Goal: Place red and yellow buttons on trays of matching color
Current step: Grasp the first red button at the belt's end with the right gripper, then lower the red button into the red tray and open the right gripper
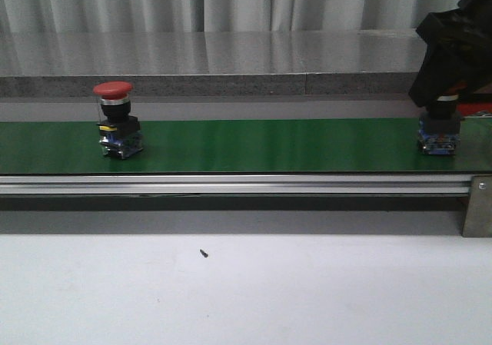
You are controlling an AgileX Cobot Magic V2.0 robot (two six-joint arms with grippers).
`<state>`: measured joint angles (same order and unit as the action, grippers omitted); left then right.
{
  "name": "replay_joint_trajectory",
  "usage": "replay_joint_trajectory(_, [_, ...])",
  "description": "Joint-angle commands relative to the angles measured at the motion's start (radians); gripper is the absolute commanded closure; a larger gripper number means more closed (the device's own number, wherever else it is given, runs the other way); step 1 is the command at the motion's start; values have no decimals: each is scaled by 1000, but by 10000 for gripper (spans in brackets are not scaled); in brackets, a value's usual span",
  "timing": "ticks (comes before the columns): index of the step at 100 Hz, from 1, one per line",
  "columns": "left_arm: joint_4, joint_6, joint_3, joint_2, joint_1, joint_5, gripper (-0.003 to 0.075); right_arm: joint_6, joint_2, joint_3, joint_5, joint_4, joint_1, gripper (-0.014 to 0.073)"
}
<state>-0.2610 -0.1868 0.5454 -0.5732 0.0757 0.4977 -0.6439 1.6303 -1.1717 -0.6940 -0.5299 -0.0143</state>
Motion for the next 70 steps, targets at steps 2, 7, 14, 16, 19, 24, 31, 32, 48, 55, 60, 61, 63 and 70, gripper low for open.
replay_joint_trajectory(2, [-20,0,27,0,7,-69,740,26,-39,-69,-16,-16,17,398])
replay_joint_trajectory(7, [-20,0,27,0,7,-69,740,50,-39,-100,-38,-14,32,398])
replay_joint_trajectory(14, [-20,0,27,0,7,-69,739,74,-39,-152,-60,-12,62,398])
replay_joint_trajectory(16, [-20,0,27,0,7,-69,740,81,-39,-168,-65,-11,72,398])
replay_joint_trajectory(19, [-20,0,27,0,7,-69,740,85,-39,-189,-69,-9,86,398])
replay_joint_trajectory(24, [-20,0,27,0,7,-69,739,85,-38,-230,-70,-9,121,398])
replay_joint_trajectory(31, [-20,0,27,0,7,-69,740,85,-26,-283,-72,-7,170,398])
replay_joint_trajectory(32, [-20,0,27,0,7,-69,740,85,-23,-289,-72,-7,175,398])
replay_joint_trajectory(48, [-20,0,27,0,7,-69,740,85,66,-429,-109,-7,279,398])
replay_joint_trajectory(55, [-20,0,27,0,7,-69,740,85,117,-492,-121,-7,311,398])
replay_joint_trajectory(60, [-20,0,27,0,7,-69,740,85,156,-539,-125,-7,330,398])
replay_joint_trajectory(61, [-20,0,27,0,7,-69,740,85,156,-539,-125,-7,330,398])
replay_joint_trajectory(63, [-20,0,27,0,7,-69,740,85,170,-556,-125,-7,336,398])
replay_joint_trajectory(70, [-20,0,27,0,7,-69,740,85,219,-609,-125,-5,350,398])
